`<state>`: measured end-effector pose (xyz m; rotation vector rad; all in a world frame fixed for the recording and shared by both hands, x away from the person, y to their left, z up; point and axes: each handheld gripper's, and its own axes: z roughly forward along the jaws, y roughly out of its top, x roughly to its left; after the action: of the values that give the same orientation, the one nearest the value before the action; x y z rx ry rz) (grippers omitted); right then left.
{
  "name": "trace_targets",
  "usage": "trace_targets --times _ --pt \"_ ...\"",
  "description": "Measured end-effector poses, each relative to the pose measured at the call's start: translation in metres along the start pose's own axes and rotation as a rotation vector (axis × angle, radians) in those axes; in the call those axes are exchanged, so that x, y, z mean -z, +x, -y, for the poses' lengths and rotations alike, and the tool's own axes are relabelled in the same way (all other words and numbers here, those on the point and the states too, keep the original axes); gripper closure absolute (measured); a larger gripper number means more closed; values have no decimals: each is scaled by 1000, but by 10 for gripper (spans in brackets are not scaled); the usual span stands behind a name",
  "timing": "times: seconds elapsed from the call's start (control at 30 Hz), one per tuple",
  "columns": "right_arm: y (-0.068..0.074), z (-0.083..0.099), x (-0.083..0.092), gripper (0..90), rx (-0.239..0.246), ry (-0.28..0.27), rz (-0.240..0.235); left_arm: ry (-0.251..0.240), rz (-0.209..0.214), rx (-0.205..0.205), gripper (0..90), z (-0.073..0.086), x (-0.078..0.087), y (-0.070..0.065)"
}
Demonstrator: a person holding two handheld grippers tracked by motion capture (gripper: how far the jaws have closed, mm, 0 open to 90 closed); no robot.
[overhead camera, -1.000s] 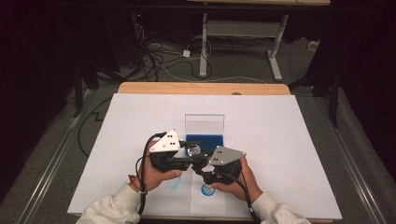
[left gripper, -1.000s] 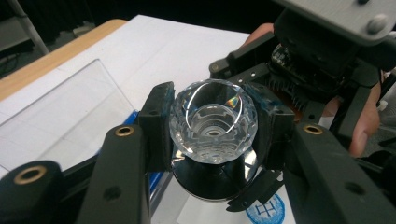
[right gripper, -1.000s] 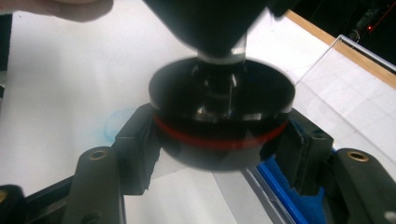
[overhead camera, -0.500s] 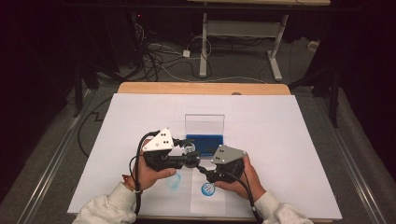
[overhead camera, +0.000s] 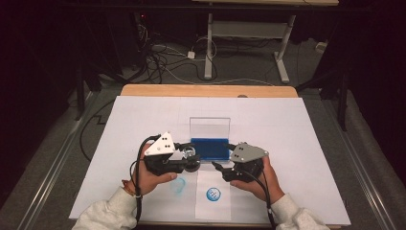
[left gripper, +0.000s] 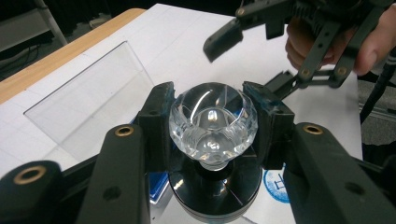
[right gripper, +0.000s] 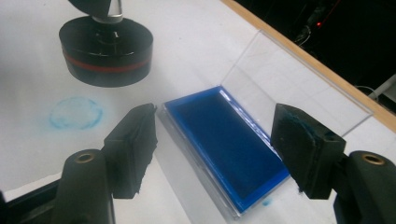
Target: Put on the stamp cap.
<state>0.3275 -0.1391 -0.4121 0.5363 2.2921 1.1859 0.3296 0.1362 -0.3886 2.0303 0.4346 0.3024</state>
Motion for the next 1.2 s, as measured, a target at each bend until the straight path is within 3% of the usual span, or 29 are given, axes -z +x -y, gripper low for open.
trace_targets --times 0.17,0.23,0.47,0.8,1.1,1.2 --pt "-2 1 8 307 -2 -10 23 3 -7 0 545 1 2 1" --pt "-1 1 11 296 4 -4 56 2 -8 1 545 2 2 2" --pt "-4 5 22 258 -13 -23 84 5 -22 -2 545 2 3 3" --pt "-7 18 38 229 -25 -34 134 5 -31 -3 545 1 5 3" --pt "-6 36 51 235 5 -34 187 1 -45 -1 545 1 9 5" --pt "-7 43 56 236 -10 -36 191 -3 -48 1 544 1 10 5"
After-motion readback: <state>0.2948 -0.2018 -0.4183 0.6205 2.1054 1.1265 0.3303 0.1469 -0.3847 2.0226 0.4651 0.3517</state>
